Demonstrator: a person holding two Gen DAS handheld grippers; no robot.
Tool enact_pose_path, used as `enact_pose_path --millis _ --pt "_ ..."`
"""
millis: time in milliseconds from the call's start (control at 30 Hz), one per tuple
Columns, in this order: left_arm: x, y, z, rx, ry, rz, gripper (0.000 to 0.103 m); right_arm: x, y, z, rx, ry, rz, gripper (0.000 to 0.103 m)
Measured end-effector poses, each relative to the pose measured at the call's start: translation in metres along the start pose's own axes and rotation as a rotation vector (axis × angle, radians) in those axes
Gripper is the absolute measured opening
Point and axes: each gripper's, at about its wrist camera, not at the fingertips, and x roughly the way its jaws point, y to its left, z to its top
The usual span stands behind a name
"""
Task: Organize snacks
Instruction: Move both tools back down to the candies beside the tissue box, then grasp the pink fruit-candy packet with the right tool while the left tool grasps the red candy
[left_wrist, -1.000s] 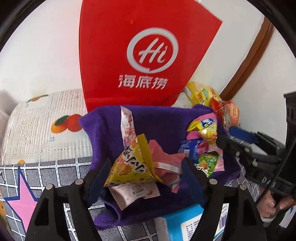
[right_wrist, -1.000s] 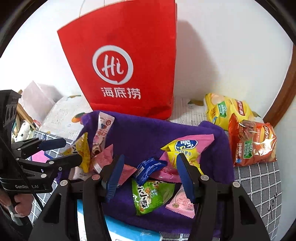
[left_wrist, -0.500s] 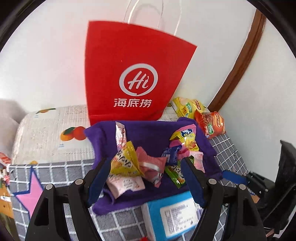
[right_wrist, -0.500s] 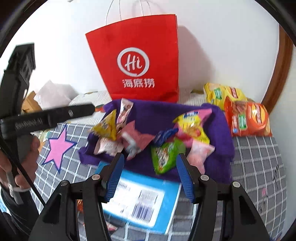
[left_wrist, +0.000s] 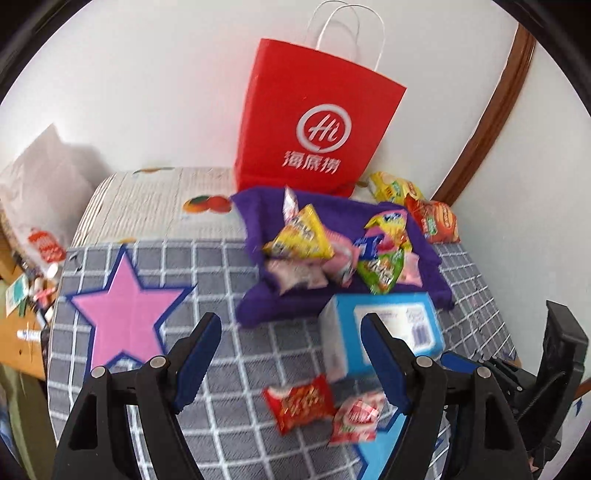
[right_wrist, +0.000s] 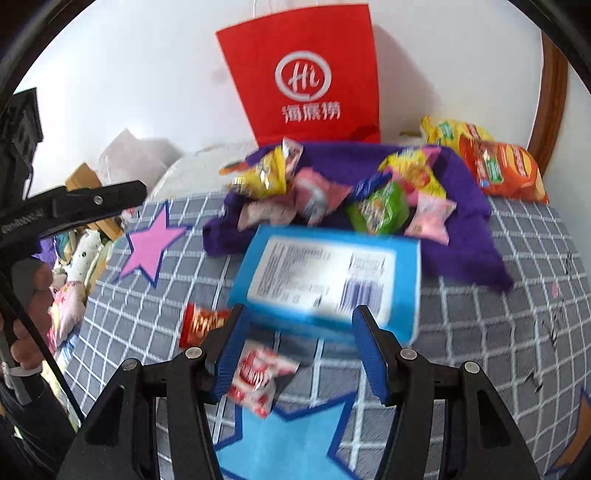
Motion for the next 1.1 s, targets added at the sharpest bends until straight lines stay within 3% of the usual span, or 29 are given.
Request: enact_pose_path --millis 300,500,633,867,967,1100 --pt "0.002 0.023 -0.042 -0.004 0.037 0.017 0.076 0.04 0.012 -0.049 0.114 0.113 0.055 0.058" --pt "0.01 0.043 -0.061 -0.025 0.067 0.025 0.076 0.062 0.026 -0.059 0.147 0.158 0.077 0.059" --pt "0.012 0.055 -0.068 -0.052 0.077 0.019 0.076 0.07 0.04 -0.055 0.124 0.145 0.031 0.072" --pt "0.013 0.063 -0.076 -0.062 0.084 0.013 0.076 0.083 0.059 -0.051 0.035 0.115 -0.094 0.071" --pt "0.014 0.063 -0.078 -0.063 0.088 0.009 0.076 0.086 0.073 -0.056 -0.069 0.099 -0.167 0.066" --pt "0.016 0.058 -0.082 -0.06 0.092 0.003 0.076 0.082 0.073 -0.062 -0.106 0.079 -0.133 0.051"
